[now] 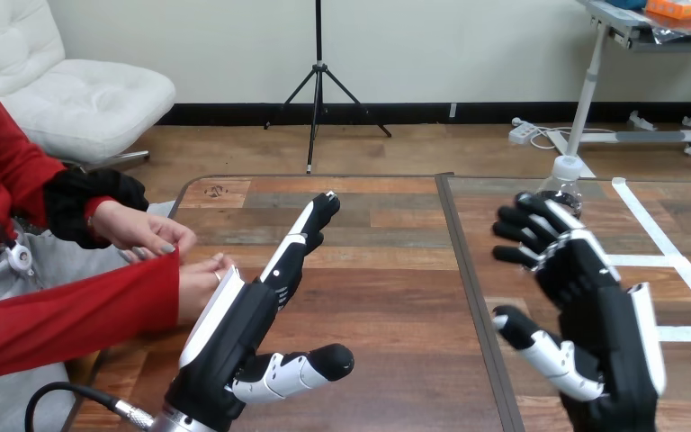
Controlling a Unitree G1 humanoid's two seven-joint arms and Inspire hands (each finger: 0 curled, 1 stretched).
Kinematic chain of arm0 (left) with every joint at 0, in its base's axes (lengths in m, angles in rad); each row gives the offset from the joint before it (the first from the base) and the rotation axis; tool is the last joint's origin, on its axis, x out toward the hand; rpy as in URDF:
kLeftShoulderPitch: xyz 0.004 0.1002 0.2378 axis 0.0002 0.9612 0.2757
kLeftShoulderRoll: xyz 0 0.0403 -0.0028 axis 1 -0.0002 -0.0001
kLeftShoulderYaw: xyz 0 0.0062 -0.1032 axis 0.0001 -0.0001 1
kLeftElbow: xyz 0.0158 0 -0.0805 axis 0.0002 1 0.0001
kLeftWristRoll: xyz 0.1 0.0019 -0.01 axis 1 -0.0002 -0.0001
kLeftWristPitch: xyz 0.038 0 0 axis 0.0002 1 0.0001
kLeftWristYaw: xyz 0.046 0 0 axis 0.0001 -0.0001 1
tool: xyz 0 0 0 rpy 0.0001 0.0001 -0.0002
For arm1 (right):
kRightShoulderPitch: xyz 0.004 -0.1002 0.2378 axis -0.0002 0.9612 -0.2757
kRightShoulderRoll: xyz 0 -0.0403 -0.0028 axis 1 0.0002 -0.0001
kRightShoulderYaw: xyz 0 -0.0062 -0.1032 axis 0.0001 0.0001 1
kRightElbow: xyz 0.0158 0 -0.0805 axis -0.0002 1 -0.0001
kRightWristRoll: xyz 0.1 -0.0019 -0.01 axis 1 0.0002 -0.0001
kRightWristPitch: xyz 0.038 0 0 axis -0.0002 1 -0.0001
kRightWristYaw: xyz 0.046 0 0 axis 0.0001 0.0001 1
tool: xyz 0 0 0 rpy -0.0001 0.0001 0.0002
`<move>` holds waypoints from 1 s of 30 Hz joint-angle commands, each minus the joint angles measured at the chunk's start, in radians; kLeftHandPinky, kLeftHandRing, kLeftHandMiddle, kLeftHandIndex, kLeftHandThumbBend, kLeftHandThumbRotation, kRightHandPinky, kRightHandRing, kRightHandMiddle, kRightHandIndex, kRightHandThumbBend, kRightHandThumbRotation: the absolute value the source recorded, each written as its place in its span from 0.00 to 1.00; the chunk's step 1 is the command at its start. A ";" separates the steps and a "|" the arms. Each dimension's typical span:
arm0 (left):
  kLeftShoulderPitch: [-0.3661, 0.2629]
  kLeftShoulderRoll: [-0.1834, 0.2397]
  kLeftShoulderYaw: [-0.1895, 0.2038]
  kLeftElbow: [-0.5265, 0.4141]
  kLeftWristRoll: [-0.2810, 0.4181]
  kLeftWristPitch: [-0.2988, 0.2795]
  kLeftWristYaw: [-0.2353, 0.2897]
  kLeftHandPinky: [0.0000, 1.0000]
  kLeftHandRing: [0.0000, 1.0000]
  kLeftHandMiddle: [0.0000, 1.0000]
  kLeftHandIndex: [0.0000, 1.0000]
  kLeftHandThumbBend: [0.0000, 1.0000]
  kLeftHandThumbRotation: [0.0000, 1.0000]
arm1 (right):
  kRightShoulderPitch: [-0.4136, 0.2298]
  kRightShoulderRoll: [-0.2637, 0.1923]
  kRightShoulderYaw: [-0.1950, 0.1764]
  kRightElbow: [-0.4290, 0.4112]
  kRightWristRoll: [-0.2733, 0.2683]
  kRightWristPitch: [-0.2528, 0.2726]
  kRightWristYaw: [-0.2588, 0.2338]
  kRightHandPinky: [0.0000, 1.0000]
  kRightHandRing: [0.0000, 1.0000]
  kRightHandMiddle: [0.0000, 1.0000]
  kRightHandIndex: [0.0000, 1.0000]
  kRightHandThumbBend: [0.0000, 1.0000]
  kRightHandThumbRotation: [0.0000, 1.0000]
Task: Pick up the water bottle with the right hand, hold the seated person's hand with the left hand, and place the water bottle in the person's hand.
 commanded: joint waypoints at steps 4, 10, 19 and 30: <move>-0.048 0.011 0.015 -0.052 -0.012 -0.002 0.003 0.98 1.00 1.00 1.00 1.00 0.79 | -0.113 -0.007 -0.044 -0.018 -0.013 -0.034 -0.044 0.71 0.79 0.82 0.83 1.00 0.51; -0.051 0.011 0.021 -0.052 -0.011 -0.003 0.005 0.98 1.00 1.00 1.00 1.00 0.79 | -0.139 -0.020 -0.060 0.000 -0.009 -0.035 -0.058 0.73 0.82 0.83 0.84 1.00 0.51; -0.052 0.011 0.028 -0.051 -0.007 -0.005 0.006 0.98 1.00 1.00 1.00 1.00 0.80 | -0.168 -0.028 -0.087 0.018 -0.019 -0.020 -0.081 0.74 0.82 0.83 0.85 1.00 0.52; -0.048 0.015 0.027 -0.058 -0.017 0.004 0.000 0.98 1.00 1.00 1.00 1.00 0.80 | -0.189 -0.027 -0.100 0.033 -0.011 -0.008 -0.085 0.74 0.83 0.84 0.85 1.00 0.50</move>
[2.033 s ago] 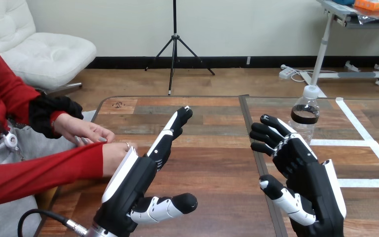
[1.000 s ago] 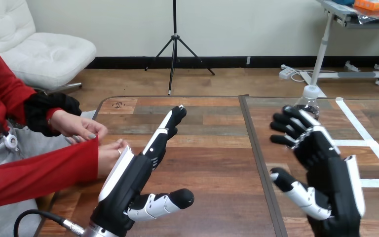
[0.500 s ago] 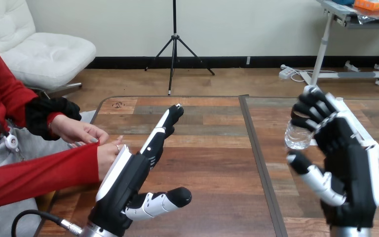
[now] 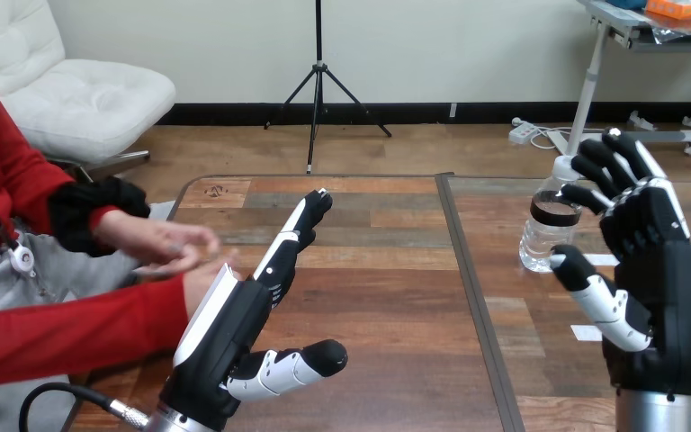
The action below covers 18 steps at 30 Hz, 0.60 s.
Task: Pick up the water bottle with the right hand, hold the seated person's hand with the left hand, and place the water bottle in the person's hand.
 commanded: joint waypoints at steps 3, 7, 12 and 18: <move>-0.048 0.015 0.014 -0.057 -0.017 0.001 0.000 0.98 1.00 1.00 1.00 1.00 0.79 | -0.072 -0.012 -0.013 0.021 -0.017 0.000 -0.016 0.74 0.83 0.84 0.85 1.00 0.50; -0.048 0.015 0.015 -0.055 -0.018 0.000 0.000 0.98 1.00 1.00 1.00 1.00 0.79 | -0.080 -0.013 -0.016 0.031 -0.031 0.003 -0.028 0.74 0.84 0.84 0.86 1.00 0.51; -0.048 0.015 0.016 -0.053 -0.015 -0.002 0.001 0.98 1.00 1.00 1.00 1.00 0.78 | -0.091 -0.018 -0.023 0.054 -0.069 -0.005 -0.054 0.74 0.84 0.84 0.87 1.00 0.52; -0.045 0.017 0.016 -0.057 -0.016 0.002 -0.001 0.98 1.00 1.00 1.00 1.00 0.78 | -0.107 -0.027 -0.021 0.080 -0.090 -0.005 -0.073 0.74 0.84 0.85 0.88 1.00 0.53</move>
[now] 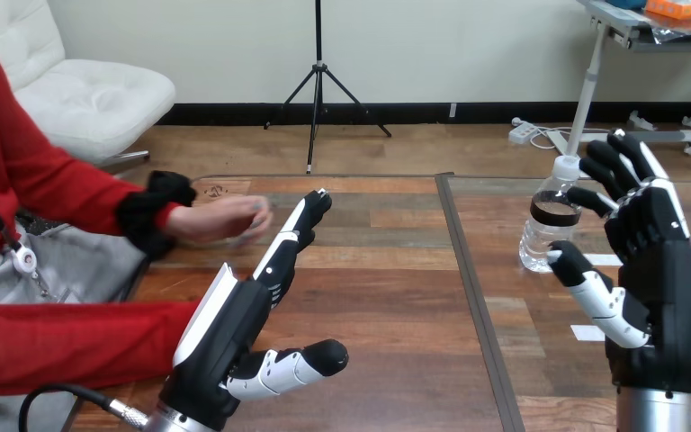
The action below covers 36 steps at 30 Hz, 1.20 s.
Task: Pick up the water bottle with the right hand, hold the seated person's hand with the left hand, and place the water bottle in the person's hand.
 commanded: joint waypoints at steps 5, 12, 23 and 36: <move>-0.044 0.016 0.015 -0.057 -0.011 -0.003 0.002 0.98 1.00 1.00 1.00 1.00 0.78 | -0.108 -0.024 -0.005 0.046 -0.034 0.009 -0.025 0.75 0.84 0.85 0.89 1.00 0.53; -0.046 0.017 0.013 -0.053 -0.017 -0.013 -0.001 0.97 1.00 1.00 1.00 1.00 0.79 | -0.140 -0.035 -0.005 0.088 -0.033 0.023 -0.029 0.76 0.85 0.86 0.90 1.00 0.54; -0.046 0.017 0.013 -0.053 -0.013 -0.020 0.003 0.97 1.00 1.00 1.00 1.00 0.79 | -0.205 -0.063 -0.014 0.165 -0.066 0.064 -0.050 0.78 0.86 0.88 0.92 1.00 0.55; -0.040 0.016 0.013 -0.064 -0.017 -0.006 0.004 0.97 1.00 1.00 1.00 1.00 0.79 | -0.293 -0.095 -0.016 0.276 -0.066 0.074 -0.058 0.84 0.88 0.88 0.94 1.00 0.51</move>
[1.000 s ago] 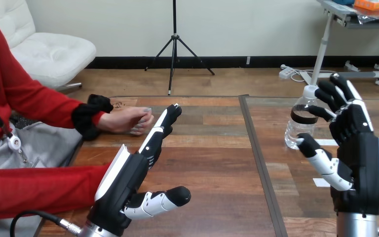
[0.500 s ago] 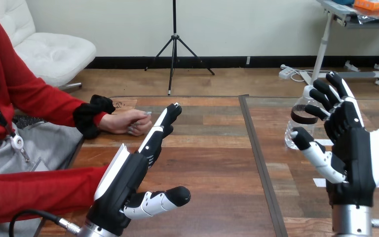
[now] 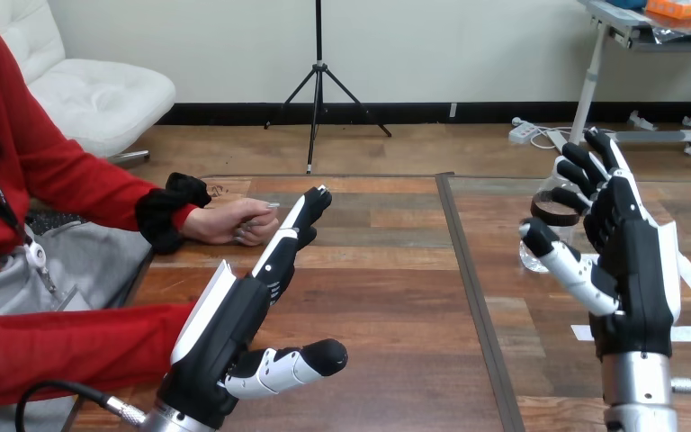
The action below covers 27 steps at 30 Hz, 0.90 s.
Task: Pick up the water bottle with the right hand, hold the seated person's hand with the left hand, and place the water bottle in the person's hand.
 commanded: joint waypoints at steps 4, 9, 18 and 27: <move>-0.039 0.008 0.015 -0.049 -0.010 -0.005 0.007 0.97 1.00 1.00 1.00 1.00 0.79 | -0.130 -0.039 -0.004 0.061 -0.004 0.006 -0.016 0.84 0.88 0.88 0.94 1.00 0.51; -0.040 0.012 0.014 -0.048 -0.016 -0.007 0.002 0.97 1.00 1.00 1.00 1.00 0.79 | -0.152 -0.053 -0.003 0.088 -0.024 0.009 -0.037 0.85 0.87 0.88 0.95 1.00 0.52; -0.039 0.014 0.016 -0.042 -0.023 -0.012 0.000 0.97 1.00 1.00 1.00 1.00 0.80 | -0.172 -0.065 -0.001 0.114 -0.022 0.003 -0.045 0.86 0.89 0.89 0.95 1.00 0.51; -0.039 0.018 0.017 -0.039 -0.034 -0.010 -0.005 0.99 1.00 1.00 1.00 1.00 0.79 | -0.160 -0.068 -0.003 0.086 -0.017 -0.008 -0.053 0.87 0.90 0.89 0.96 1.00 0.50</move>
